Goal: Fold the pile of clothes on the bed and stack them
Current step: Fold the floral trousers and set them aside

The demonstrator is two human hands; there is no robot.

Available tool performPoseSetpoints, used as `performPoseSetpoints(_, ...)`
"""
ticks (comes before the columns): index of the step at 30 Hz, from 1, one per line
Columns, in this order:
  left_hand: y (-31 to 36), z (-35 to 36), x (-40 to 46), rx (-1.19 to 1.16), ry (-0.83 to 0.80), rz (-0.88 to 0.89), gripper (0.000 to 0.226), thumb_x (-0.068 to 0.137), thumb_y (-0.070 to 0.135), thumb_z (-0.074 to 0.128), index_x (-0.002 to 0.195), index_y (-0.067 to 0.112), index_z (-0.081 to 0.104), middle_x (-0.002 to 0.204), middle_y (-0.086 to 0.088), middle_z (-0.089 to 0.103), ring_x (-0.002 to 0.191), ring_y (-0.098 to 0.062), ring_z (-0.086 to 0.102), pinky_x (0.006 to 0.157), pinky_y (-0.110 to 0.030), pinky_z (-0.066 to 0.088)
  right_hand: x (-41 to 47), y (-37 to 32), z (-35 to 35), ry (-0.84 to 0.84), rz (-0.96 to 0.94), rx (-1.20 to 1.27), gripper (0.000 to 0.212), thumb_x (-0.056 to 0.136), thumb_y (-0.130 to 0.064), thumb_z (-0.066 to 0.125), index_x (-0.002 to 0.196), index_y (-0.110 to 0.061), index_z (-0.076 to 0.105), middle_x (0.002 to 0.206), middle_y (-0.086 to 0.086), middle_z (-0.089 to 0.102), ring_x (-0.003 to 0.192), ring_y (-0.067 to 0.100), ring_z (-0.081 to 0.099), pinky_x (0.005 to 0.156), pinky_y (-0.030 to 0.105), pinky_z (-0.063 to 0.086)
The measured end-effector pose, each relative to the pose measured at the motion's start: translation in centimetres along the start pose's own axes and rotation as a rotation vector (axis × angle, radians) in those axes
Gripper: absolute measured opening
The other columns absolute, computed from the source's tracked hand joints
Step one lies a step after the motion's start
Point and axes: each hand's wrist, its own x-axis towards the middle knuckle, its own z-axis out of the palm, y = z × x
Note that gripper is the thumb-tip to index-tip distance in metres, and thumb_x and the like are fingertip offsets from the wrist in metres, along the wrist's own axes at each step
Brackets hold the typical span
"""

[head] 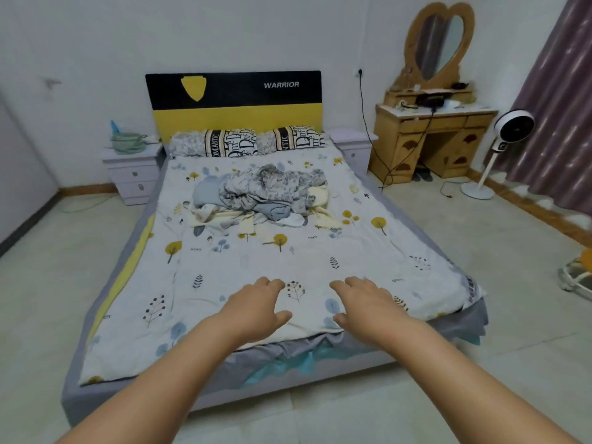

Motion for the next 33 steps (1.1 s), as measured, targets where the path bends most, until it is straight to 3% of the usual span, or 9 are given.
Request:
performPoseSetpoints(7,-3.3,-2.2,7.8,-0.016,0.019,-0.046,0.059,0.093,0.045,0.047,0.143,0.022,0.027,0.143,-0.002,0.035,0.124,-0.024,0.043,0.099,-0.040,0.041,8.6,0.6,-1.8,-0.042,-0.074,0.003,0.049,0.096,-0.029,0.045,0.141,-0.017,0.029,0.143,0.010,0.032,0.132,0.028,0.029,0.104,0.039,0.035)
performPoseSetpoints(15,-5.8,-3.9,16.1,-0.026,0.006,-0.074,0.059,0.092,0.045,0.048,0.142,0.022,0.028,0.143,-0.001,0.036,0.124,-0.023,0.043,0.096,-0.036,0.042,16.8,1.9,-3.6,-0.083,-0.087,0.030,0.048,0.097,-0.030,0.044,0.141,-0.018,0.029,0.139,0.008,0.034,0.124,0.027,0.038,0.096,0.037,0.042)
performPoseSetpoints(33,-3.8,-7.6,33.5,-0.101,0.042,-0.279,0.057,0.092,0.044,0.049,0.141,0.021,0.030,0.143,-0.005,0.036,0.125,-0.025,0.043,0.099,-0.038,0.041,36.6,11.1,-8.7,-0.151,-0.246,-0.089,0.048,0.096,-0.031,0.045,0.140,-0.017,0.030,0.140,0.011,0.034,0.126,0.030,0.036,0.097,0.041,0.041)
